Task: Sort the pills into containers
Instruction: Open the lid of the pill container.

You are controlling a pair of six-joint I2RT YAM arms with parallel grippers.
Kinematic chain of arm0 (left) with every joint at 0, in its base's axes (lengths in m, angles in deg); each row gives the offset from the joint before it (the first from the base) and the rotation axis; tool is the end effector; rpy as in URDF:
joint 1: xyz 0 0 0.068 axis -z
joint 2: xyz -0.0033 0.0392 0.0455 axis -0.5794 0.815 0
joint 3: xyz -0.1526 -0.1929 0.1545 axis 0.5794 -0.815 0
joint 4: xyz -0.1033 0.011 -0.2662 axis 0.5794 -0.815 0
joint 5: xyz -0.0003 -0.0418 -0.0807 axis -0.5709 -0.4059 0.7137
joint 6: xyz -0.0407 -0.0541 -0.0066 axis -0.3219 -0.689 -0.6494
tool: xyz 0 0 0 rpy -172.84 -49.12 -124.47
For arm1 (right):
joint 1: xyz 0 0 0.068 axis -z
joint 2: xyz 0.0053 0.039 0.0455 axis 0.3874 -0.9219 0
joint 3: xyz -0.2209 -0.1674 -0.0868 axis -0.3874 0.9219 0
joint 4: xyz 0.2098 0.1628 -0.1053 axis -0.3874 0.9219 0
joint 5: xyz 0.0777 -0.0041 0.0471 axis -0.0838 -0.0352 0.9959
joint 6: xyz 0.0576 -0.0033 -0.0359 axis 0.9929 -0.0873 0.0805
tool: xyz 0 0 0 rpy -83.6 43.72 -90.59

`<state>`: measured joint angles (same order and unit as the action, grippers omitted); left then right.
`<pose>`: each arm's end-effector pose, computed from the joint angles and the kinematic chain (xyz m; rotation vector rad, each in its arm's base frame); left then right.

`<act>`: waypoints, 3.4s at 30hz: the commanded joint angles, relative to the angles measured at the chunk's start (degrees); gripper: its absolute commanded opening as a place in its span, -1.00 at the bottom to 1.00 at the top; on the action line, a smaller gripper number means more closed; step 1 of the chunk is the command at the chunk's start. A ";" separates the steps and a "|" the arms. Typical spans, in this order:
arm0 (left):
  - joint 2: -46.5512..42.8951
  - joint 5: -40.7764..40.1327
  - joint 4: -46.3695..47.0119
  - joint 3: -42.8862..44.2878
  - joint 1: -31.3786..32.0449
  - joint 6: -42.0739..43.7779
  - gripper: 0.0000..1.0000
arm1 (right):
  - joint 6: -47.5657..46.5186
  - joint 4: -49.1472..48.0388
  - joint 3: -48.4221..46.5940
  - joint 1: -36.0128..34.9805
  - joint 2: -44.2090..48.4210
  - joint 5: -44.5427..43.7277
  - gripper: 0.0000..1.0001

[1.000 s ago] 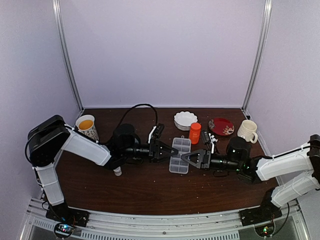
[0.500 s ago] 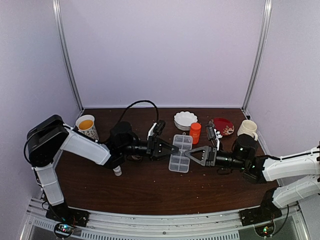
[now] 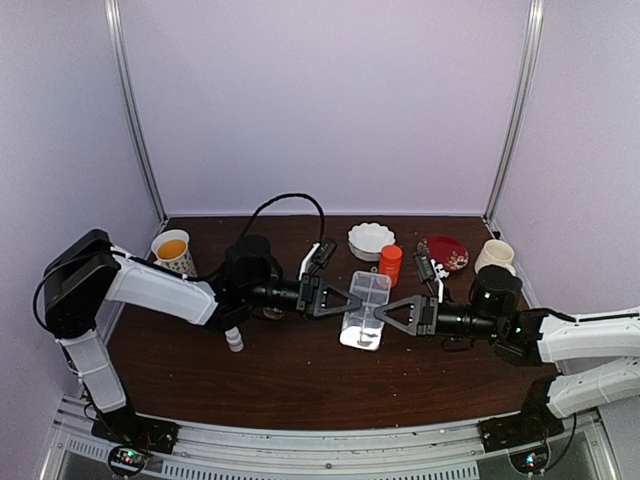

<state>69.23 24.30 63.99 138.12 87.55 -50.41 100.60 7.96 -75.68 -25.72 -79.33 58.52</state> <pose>0.2220 -0.3501 0.2154 0.5902 2.0506 -2.0490 0.1475 0.2092 0.2265 -0.4191 1.9623 1.6832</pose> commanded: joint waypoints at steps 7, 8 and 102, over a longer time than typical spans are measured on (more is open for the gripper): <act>-6.79 -13.37 -28.96 4.69 0.15 14.50 -0.90 | -7.71 19.69 -7.17 -0.27 0.96 -10.16 -0.73; -6.81 -13.86 -29.02 4.84 0.34 14.33 -0.90 | -7.60 19.57 -7.26 -0.27 0.56 -10.40 -0.73; -4.52 -7.94 -18.95 7.67 1.34 3.59 -0.89 | -6.38 16.28 -1.39 1.59 10.82 -2.77 0.71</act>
<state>65.47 14.46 40.76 144.13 89.12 -45.91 94.00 28.66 -75.85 -23.84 -67.26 53.89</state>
